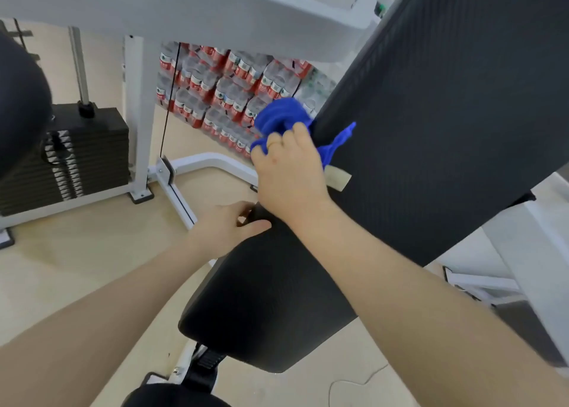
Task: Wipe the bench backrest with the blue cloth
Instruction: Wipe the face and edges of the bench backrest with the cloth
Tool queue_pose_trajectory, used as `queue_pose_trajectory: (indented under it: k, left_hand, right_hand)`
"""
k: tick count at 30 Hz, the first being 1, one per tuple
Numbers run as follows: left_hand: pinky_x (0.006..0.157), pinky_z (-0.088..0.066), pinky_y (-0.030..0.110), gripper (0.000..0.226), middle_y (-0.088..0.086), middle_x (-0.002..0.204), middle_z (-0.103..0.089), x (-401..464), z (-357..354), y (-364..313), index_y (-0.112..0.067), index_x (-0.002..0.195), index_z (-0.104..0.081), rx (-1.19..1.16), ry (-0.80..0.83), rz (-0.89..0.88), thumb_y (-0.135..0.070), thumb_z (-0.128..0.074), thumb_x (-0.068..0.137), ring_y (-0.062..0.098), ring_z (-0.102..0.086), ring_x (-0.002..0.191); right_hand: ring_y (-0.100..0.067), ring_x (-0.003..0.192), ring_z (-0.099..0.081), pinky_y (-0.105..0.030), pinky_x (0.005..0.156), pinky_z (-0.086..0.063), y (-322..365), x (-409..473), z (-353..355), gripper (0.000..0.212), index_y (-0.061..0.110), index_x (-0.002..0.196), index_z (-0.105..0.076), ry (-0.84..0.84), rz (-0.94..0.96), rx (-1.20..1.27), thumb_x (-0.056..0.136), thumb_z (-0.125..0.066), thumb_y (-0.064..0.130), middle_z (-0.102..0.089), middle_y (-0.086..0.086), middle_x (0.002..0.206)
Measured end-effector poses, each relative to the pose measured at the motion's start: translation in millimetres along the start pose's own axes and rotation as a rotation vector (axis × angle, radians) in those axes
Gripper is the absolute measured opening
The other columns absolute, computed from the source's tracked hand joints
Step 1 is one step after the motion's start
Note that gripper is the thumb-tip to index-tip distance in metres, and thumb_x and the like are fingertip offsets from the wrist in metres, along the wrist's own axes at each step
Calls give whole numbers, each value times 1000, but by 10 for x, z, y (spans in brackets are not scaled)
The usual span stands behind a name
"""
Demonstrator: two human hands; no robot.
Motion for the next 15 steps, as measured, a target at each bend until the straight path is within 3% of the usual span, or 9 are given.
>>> queue_pose_trajectory:
  k: [2, 3, 5, 7, 10, 12, 15]
  left_hand:
    - [92, -44, 27, 72, -7, 122, -59, -86, 26, 73, -26, 128, -50, -94, 64, -12, -65, -53, 67, 11, -57, 104]
    - [95, -43, 27, 68, -8, 125, -57, -118, 24, 92, -27, 130, -48, -121, 95, -17, -59, -55, 70, 11, -55, 110]
    - [100, -41, 29, 57, -8, 133, -52, -165, 0, 126, -27, 135, -42, -141, 125, -21, -41, -61, 82, 14, -49, 122]
    - [99, -40, 30, 57, -7, 138, -47, -219, -39, 157, -28, 139, -36, -129, 153, -10, -28, -59, 87, 15, -46, 125]
    - [102, -39, 34, 63, -6, 140, -43, -274, -146, 254, -29, 142, -28, -125, 184, -7, -25, -59, 88, 16, -44, 125]
    - [101, -40, 34, 57, -9, 134, -46, -302, -197, 339, -27, 139, -33, -179, 157, -1, -24, -58, 89, 12, -44, 122]
    - [95, -42, 27, 43, -10, 123, -53, -330, -251, 479, -25, 129, -45, -186, 65, -10, -23, -59, 88, 10, -50, 114]
  right_hand:
    - [-26, 89, -54, -42, 95, -33, 90, -61, 12, 23, 16, 104, -59, 13, 122, 23, 91, -43, 25, -61, -6, 97]
    - [-25, 84, -58, -42, 92, -38, 8, -56, 96, 17, 15, 98, -63, -64, 152, 35, 86, -54, 24, -64, -7, 92]
    - [-26, 71, -62, -44, 90, -43, -310, -4, 231, 11, 14, 84, -68, -254, 94, 21, 75, -68, 21, -67, -7, 76]
    - [-28, 68, -61, -48, 97, -40, -483, 38, 235, 9, 13, 82, -69, -265, 3, -21, 75, -67, 18, -66, -9, 73]
    - [-26, 63, -54, -40, 87, -43, -231, 26, 135, 3, 13, 75, -65, -205, -90, 6, 75, -63, 15, -60, -8, 66]
    - [-24, 65, -53, -38, 82, -40, 212, -106, -60, 8, 13, 78, -64, -170, -27, 90, 79, -57, 16, -59, -7, 67]
    - [-26, 91, -55, -40, 96, -33, 856, -334, -388, 20, 17, 101, -58, 32, 138, 115, 92, -41, 20, -63, -6, 97]
Point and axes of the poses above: each hand's wrist, its own x-axis towards the middle knuckle, its own z-axis out of the back of the hand, y = z × x, the point moved 7 cm from there along x, towards the middle knuckle
